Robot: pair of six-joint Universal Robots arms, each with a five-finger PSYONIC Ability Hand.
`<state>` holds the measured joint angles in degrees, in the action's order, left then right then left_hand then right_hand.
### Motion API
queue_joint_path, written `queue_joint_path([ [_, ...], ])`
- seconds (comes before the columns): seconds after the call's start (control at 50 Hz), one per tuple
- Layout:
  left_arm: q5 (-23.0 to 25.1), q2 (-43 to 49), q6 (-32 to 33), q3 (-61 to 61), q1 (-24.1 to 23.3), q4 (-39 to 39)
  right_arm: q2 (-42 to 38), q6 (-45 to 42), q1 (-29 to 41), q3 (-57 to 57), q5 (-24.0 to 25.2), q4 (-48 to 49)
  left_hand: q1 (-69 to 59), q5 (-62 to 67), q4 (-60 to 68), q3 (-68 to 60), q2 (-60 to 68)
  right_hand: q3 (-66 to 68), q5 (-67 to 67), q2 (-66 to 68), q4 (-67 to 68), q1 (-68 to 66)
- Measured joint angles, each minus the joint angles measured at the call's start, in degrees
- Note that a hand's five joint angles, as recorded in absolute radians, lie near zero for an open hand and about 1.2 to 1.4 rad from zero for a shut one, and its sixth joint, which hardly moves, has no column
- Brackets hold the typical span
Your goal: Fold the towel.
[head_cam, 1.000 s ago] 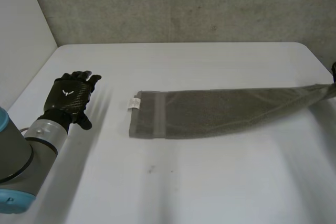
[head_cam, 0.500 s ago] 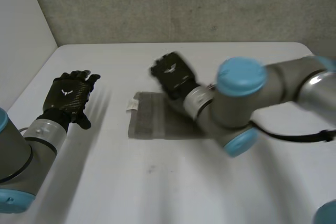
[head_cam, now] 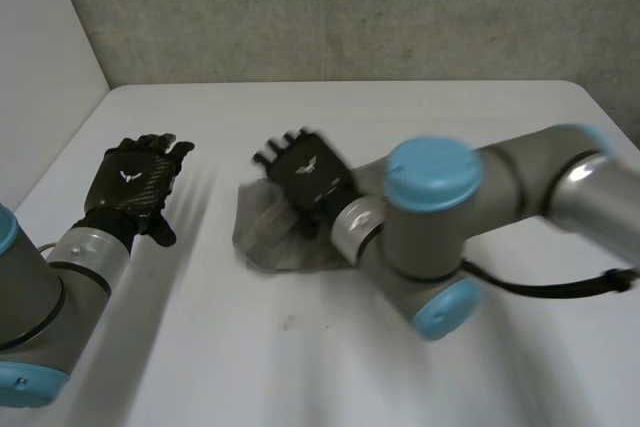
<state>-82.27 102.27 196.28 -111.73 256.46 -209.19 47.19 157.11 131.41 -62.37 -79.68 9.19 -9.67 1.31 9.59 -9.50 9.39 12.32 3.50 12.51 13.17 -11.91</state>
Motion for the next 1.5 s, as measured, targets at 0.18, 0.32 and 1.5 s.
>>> queue_joint_path([
  [0.18,-0.03,-0.21,-0.02,-0.01,-0.25,-0.37,10.85,6.24,-9.89,-12.13,-0.40,-0.82,0.00,0.00,0.00,0.00,0.00,0.00,-0.01,0.00,0.02,0.05],
  [0.32,0.05,-0.59,-0.15,0.64,-2.69,-0.48,14.44,5.45,-18.26,-23.37,0.72,-1.79,0.00,0.00,0.00,0.00,0.00,-0.01,-0.02,0.00,0.00,0.05],
  [1.5,-15.12,29.34,-1.02,33.73,-18.44,6.68,11.63,-2.13,-19.49,-30.76,-0.52,13.05,-0.33,0.00,0.38,-0.47,0.54,55.59,51.80,53.51,55.06,-64.28],
])
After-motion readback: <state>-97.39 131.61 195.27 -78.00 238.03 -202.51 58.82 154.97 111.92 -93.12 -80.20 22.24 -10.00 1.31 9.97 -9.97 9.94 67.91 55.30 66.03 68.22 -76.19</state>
